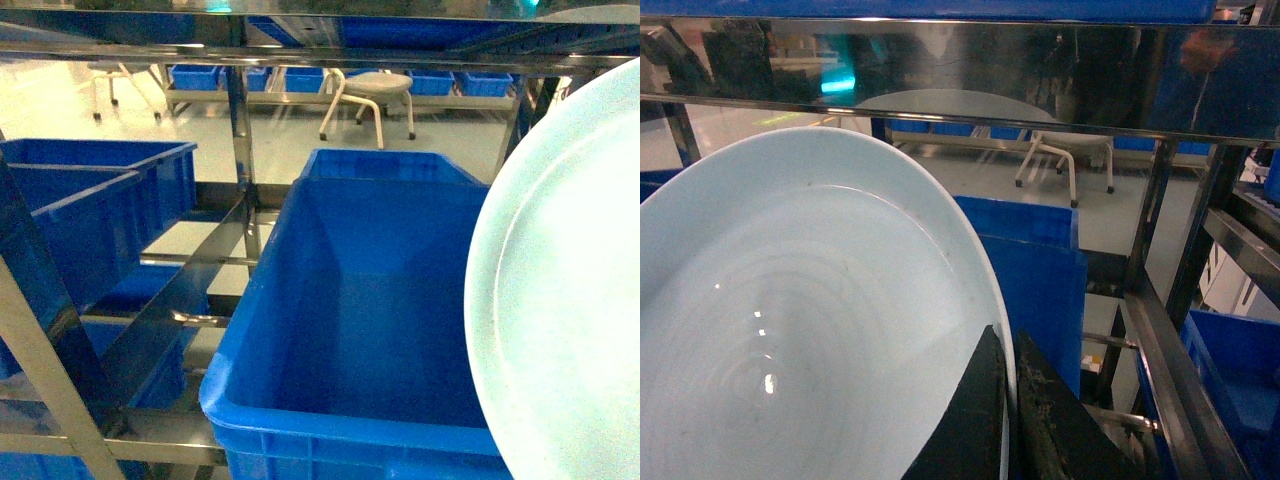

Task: Place blue tray on left shelf second layer neatly

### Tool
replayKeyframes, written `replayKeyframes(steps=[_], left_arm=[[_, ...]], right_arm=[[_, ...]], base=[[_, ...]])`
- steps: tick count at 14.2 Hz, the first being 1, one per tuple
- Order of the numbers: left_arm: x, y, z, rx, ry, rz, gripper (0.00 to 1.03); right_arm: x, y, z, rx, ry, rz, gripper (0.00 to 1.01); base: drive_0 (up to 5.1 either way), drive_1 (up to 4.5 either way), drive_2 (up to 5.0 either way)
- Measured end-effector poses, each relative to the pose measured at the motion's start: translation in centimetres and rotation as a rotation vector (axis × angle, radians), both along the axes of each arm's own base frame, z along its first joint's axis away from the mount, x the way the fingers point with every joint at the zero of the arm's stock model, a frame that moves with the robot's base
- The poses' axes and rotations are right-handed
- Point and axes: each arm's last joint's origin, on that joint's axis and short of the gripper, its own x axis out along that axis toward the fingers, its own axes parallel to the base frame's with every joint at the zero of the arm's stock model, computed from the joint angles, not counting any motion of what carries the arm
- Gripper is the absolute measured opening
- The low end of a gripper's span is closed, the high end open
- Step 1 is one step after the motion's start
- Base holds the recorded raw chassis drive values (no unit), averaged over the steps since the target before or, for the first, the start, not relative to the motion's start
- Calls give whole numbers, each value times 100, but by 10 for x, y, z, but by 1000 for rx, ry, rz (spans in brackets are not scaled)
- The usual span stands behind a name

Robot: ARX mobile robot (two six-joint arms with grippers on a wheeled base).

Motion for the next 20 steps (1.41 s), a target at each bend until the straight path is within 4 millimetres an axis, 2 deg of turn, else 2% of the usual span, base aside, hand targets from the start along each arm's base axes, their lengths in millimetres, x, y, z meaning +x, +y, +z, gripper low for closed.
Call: replayKeyframes(steps=[7, 11, 14, 20], left_arm=[[0, 0, 0, 0, 0, 0, 98], [0, 0, 0, 0, 0, 0, 98], [0, 0, 0, 0, 0, 0, 98], [0, 0, 0, 0, 0, 0, 98]], right_arm=[[34, 2, -11, -13, -7, -6, 2], [68, 3, -17, -25, -17, -14, 2], [98, 10, -31, -50, -9, 1, 2], [133, 20, -63, -88, 109, 19, 2]], base=[[0, 0, 0], [0, 0, 0], [0, 0, 0], [0, 0, 0]])
